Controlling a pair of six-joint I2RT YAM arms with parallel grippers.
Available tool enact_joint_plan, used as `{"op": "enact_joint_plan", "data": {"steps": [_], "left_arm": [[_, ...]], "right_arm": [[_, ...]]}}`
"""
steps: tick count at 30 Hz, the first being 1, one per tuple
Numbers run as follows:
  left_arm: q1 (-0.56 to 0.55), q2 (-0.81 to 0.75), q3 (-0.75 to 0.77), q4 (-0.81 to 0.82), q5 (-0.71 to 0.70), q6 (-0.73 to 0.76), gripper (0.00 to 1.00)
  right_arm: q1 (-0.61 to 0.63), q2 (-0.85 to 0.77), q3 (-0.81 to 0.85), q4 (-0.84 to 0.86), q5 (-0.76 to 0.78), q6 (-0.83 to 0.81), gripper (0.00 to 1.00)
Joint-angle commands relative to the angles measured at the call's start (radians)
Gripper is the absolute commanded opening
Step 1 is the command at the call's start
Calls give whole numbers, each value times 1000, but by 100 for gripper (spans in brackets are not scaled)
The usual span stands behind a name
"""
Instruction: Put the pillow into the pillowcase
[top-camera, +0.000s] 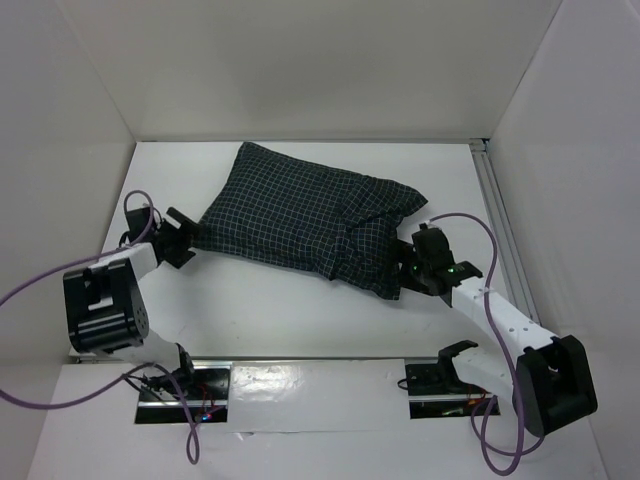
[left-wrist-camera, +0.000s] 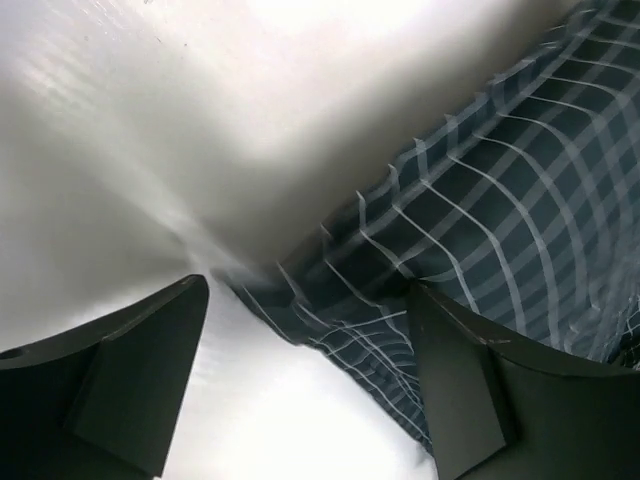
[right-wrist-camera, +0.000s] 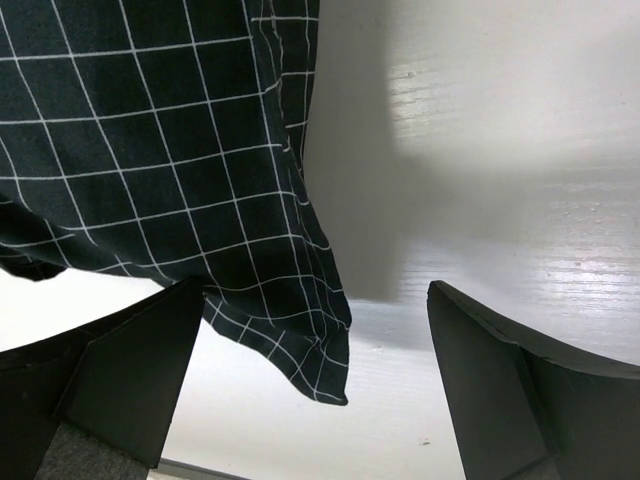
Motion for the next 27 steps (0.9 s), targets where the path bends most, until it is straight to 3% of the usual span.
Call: {"op": "enact_joint_plan", "data": {"steps": [1,4,8,9,11,14,16,21,24,27], "left_arm": [[19,84,9,176,133,31,92],[19,106,-37,274,179,10,89],[28,96,-93,371,225,-29,76],[28,96,-93,371,225,-29,62],[28,96,-93,371,225,-40,48],[28,87,-93,371,236,-50,12],[28,75,-93,362,236,-50,0],[28,43,-73,330,236,-50,0],[28,3,-64,311,227,-50,0],[28,-34,-63,289,227,-50,0]], "right_arm": [[-7,-18,18,30,-31,-14,100],[-16,-30,18,30,-31,-24,100],[-16,-30,18,21,-31,-24,100],[-16,-30,18,21,-40,-24,100],[-16,-30,9,31,-52,-24,100],[-16,-30,-2,31,-52,-24,100],[-16,-30,-11,19,-52,-24,100],[-16,-9,-31,53,-81,-24,100],[-16,19,-42,94,-103,-24,91],[-16,28,-60,192,-112,1,54]]}}
